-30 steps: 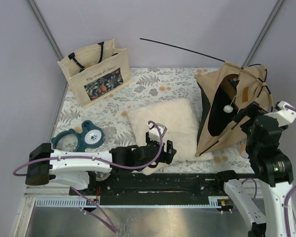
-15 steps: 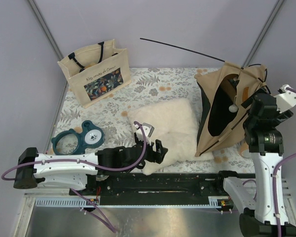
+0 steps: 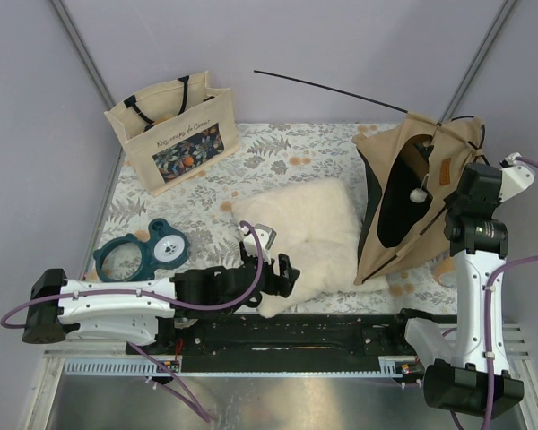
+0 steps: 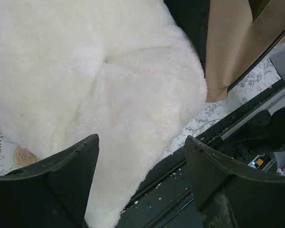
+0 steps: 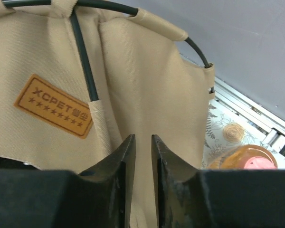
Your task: Set up the pet tent
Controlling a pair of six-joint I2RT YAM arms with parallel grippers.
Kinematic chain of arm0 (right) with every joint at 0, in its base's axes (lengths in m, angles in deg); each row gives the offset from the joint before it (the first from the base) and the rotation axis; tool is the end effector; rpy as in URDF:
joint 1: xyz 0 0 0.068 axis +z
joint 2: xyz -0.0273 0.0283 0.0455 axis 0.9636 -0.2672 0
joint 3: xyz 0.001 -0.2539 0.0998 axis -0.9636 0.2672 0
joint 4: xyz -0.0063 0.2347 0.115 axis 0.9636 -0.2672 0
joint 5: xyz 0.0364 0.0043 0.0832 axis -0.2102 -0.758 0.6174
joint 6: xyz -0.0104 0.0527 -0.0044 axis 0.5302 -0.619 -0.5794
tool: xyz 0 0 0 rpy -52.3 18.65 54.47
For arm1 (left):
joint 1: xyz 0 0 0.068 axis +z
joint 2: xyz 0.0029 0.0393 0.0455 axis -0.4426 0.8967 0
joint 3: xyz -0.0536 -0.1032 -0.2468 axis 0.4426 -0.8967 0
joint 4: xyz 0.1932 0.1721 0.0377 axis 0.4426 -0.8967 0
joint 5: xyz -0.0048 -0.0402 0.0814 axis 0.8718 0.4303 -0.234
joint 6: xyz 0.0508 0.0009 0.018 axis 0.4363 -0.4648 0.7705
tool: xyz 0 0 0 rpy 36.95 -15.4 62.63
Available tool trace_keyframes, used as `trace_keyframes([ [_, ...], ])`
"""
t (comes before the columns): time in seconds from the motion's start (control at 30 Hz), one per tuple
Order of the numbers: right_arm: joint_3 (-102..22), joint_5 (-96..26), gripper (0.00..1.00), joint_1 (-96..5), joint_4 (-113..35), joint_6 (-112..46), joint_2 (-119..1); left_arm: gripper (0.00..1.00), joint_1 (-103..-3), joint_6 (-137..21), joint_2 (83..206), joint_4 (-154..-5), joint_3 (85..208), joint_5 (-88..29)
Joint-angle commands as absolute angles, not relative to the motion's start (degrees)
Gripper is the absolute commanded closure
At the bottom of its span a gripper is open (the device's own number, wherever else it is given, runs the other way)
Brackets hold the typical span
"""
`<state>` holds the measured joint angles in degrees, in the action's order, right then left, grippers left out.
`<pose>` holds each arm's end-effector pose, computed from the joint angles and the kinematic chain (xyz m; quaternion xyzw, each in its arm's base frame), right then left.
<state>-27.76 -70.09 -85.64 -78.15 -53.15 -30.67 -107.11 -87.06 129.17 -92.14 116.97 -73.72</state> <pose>0.1762 -0.0515 0.3760 0.3875 0.7523 -0.1354 0.5152 0.0575 -0.2241 0.2782 0.1277 0.8201 -0.2992 0.4709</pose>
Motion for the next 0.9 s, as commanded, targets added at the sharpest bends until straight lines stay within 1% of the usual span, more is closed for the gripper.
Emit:
trace_keyframes([
  [0.0, -28.1, -65.2, 0.85, -86.0, -73.3, -52.2, -31.6, 0.24, -106.9, -87.6, 127.4, -92.6, 117.6, -76.0],
  [0.07, -28.0, -63.7, 0.97, -86.0, -72.4, -51.7, -31.0, 0.24, -106.9, -87.6, 126.8, -93.6, 117.8, -76.4],
  [0.1, -27.9, -62.9, 1.0, -86.0, -71.4, -51.5, -30.3, 0.24, -106.9, -87.6, 126.5, -94.4, 118.0, -76.8],
  [0.17, -27.4, -60.3, 1.0, -86.0, -68.9, -50.0, -28.8, 0.24, -106.9, -87.8, 125.6, -95.8, 118.3, -77.4],
  [0.33, -28.1, -49.2, 1.0, -86.0, -63.2, -47.9, -25.9, 0.24, -106.9, -88.4, 121.6, -100.5, 119.5, -79.2],
  [0.53, -30.6, -37.0, 1.0, -85.9, -57.3, -47.6, -26.5, 0.24, -106.9, -88.5, 115.2, -106.0, 120.2, -82.1],
  [0.7, -33.8, -32.3, 1.0, -85.8, -55.8, -47.8, -28.9, 0.23, -106.9, -87.5, 111.2, -108.6, 121.5, -84.0],
  [0.77, -36.0, -35.5, 1.0, -85.8, -59.5, -47.9, -29.4, 0.23, -106.9, -87.0, 110.5, -109.0, 121.9, -84.3],
  [0.8, -37.1, -38.8, 0.97, -85.8, -62.0, -48.6, -29.4, 0.23, -106.9, -87.0, 110.3, -109.2, 122.1, -84.5],
  [0.83, -38.2, -44.4, 0.8, -85.8, -65.4, -49.6, -29.6, 0.23, -106.9, -87.0, 110.3, -109.3, 122.2, -84.6],
  [0.87, -39.5, -49.1, 0.68, -85.8, -69.0, -50.1, -30.0, 0.22, -106.9, -87.0, 110.3, -109.4, 122.2, -84.7],
])
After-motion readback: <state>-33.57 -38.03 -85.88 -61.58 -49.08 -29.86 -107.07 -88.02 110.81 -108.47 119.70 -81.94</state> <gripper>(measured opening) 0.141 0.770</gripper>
